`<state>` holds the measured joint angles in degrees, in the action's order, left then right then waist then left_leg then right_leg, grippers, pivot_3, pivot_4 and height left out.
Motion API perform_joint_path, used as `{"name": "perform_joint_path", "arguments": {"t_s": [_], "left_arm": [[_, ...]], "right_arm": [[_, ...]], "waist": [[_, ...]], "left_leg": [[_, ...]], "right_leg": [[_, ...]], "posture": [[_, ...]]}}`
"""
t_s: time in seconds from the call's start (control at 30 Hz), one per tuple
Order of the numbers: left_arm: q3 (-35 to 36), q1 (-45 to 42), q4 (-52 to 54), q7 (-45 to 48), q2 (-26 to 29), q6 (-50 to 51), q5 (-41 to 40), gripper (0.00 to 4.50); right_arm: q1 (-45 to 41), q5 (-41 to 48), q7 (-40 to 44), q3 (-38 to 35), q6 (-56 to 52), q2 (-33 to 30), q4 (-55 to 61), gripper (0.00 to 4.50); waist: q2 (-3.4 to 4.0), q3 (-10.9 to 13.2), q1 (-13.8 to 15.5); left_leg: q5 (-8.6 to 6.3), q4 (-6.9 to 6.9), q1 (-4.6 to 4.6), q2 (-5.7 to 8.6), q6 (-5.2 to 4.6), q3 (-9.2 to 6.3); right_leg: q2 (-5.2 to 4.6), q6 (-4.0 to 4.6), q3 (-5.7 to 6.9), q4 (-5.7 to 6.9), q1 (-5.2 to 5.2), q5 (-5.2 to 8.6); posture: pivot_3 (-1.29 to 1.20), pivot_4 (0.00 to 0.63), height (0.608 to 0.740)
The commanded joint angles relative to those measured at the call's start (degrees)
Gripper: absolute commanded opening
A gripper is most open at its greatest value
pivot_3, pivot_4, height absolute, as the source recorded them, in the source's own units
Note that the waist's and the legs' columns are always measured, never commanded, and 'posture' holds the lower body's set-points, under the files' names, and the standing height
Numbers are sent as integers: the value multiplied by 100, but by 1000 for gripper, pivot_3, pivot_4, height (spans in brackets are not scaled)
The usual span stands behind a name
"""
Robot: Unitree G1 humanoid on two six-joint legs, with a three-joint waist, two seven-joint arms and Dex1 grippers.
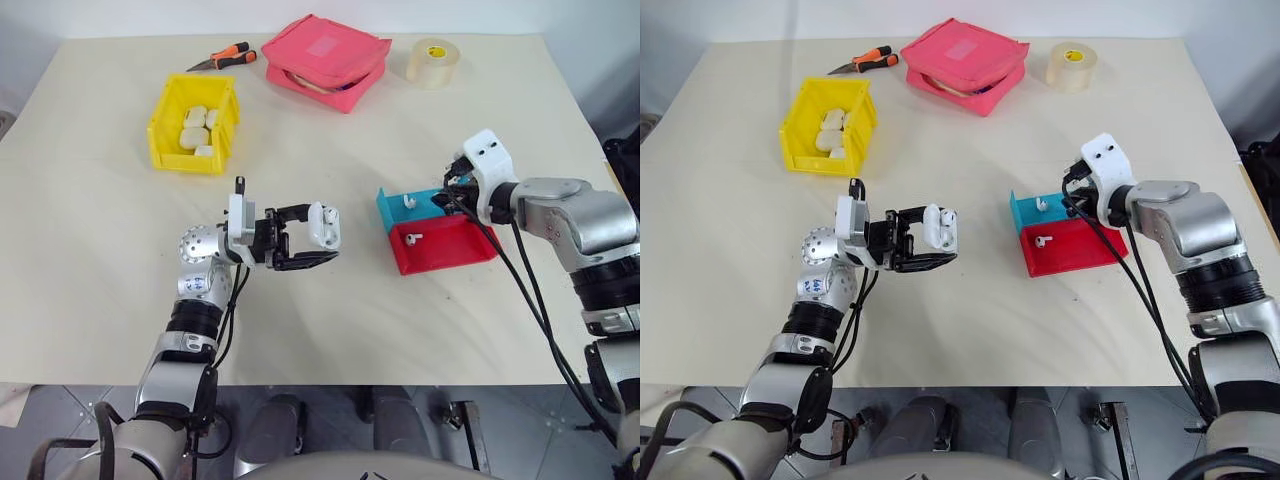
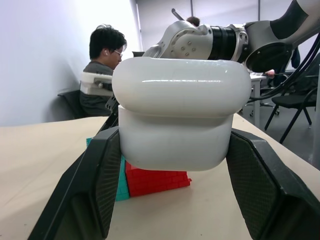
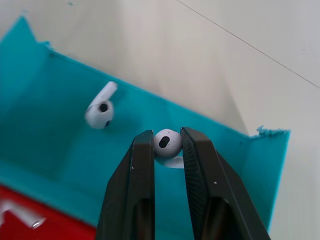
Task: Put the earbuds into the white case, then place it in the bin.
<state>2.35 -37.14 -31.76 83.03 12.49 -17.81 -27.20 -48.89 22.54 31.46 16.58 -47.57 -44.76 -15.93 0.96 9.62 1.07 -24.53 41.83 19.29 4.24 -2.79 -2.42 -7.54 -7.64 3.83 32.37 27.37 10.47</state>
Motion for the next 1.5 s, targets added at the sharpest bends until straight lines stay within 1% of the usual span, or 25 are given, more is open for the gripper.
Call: {"name": "perform_joint_path", "arguments": {"t_s": [0.03,0.07,0.1,0.2,0.4,0.47,0.6,0.77,0.87,1.0,1.17,1.33,1.5], "left_arm": [[64,85,316,-106,50,21,-60,2779],[66,104,343,-125,57,25,-59,2779],[67,120,367,-141,63,30,-60,2779],[67,161,428,-182,80,46,-61,2779],[50,188,460,-222,83,46,-66,2779],[51,179,452,-229,79,47,-69,2779],[51,154,414,-238,69,30,-69,2779],[42,148,418,-263,39,14,-66,2779],[42,172,451,-285,29,12,-67,2779],[40,217,508,-318,23,8,-69,2779],[46,349,699,-420,43,23,-70,2779],[48,468,866,-502,80,53,-75,2779],[29,537,970,-566,100,80,-82,2779]], "right_arm": [[-231,-356,201,-95,50,111,-140,777],[-252,-418,240,-123,23,146,-138,1147],[-263,-479,278,-144,-1,169,-116,1372],[-253,-603,440,-189,-71,172,60,2348],[-242,-832,829,-193,-135,55,391,2348],[-296,-944,1152,-112,-12,-95,519,2348],[-396,-1375,2028,287,579,-522,591,2348],[-677,-2039,2845,709,1454,-706,-76,2348],[-863,-2293,3272,826,1884,-623,-499,2348],[-1238,-2613,3261,819,2020,-212,-1352,2348],[-1709,-2717,3354,681,1961,352,-2311,2348],[-1994,-2937,3345,698,2124,596,-2948,2348],[-2131,-3154,3439,718,2309,719,-3310,2348]], "waist": [[0,0,-1],[0,0,-2],[0,0,-4],[0,0,-1],[0,0,-15],[0,0,-9],[0,0,-4],[0,0,-41],[0,0,-59],[0,0,-126],[0,0,-163],[1,0,-148],[2,0,-156]], "left_leg": [[0,0,0,0,0,-1],[0,0,0,0,0,-1],[0,0,0,0,0,-1],[0,0,0,0,0,-1],[0,0,0,0,1,-1],[0,0,0,1,1,-1],[0,0,0,5,1,1],[0,-1,-1,4,1,3],[-1,-1,0,3,2,3],[-1,-1,-1,2,2,4],[-1,-3,0,-3,5,3],[-1,-2,1,1,5,1],[-1,-2,1,-1,6,0]], "right_leg": [[0,0,0,0,0,0],[0,0,0,0,0,0],[0,0,0,0,1,0],[0,0,0,0,1,0],[1,0,1,1,2,0],[0,0,1,0,2,0],[-1,0,1,-1,2,0],[2,-1,2,0,2,0],[2,-1,1,-1,3,0],[-2,0,3,0,3,0],[0,0,3,4,10,0],[-5,1,7,5,11,1],[-4,1,11,5,10,1]], "posture": [[0,150,740],[0,150,740],[0,150,740],[0,150,740],[0,150,740],[0,150,740],[0,150,740],[0,150,740],[0,150,740],[0,150,740],[0,150,740],[0,150,740],[0,150,740]]}}
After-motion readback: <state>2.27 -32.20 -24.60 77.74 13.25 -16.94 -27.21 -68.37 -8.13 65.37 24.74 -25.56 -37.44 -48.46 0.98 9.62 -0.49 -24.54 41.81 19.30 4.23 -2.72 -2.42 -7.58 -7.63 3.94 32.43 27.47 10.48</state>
